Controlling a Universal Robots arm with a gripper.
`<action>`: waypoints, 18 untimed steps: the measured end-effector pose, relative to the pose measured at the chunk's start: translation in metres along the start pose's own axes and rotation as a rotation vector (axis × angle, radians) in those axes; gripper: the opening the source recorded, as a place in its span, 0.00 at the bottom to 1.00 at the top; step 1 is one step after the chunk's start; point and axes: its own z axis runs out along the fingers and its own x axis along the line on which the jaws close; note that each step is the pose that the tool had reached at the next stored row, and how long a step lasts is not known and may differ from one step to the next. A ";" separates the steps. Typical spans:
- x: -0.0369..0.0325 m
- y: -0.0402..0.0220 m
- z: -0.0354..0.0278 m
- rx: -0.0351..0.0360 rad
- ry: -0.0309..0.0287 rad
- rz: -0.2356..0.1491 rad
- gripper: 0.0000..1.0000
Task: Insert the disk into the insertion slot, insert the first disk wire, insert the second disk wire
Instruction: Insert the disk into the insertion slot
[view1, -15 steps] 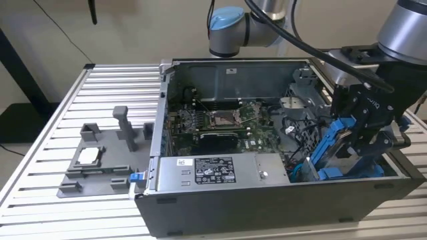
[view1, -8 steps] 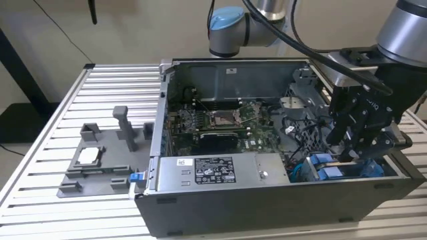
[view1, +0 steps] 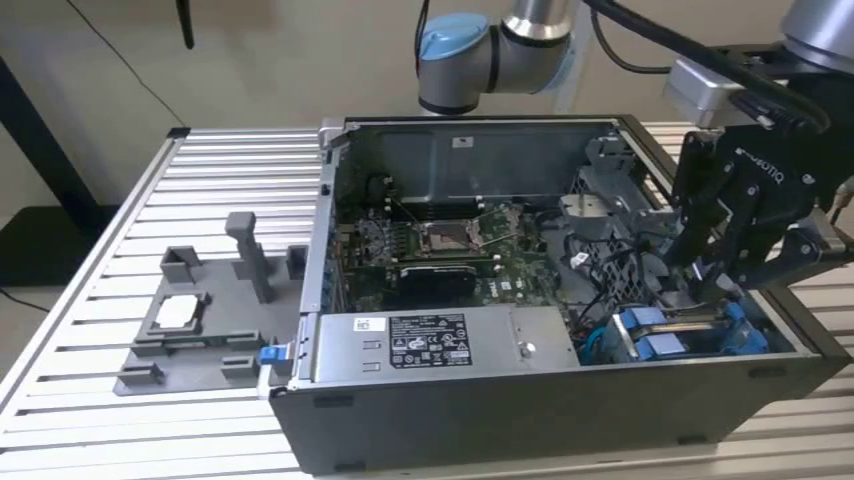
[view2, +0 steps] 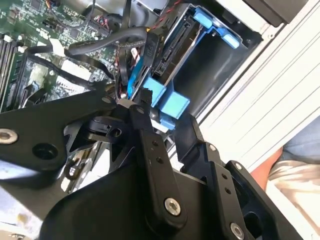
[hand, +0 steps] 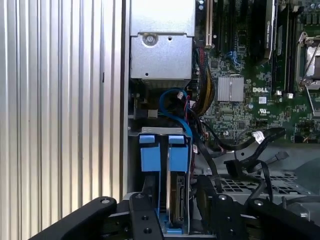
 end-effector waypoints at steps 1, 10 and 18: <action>-0.0004 0.0000 -0.0002 0.0003 0.0013 0.000 0.47; -0.0039 0.0034 -0.0001 0.1086 0.0020 0.000 0.47; -0.0121 0.0059 -0.0033 0.1562 0.0026 -0.004 0.47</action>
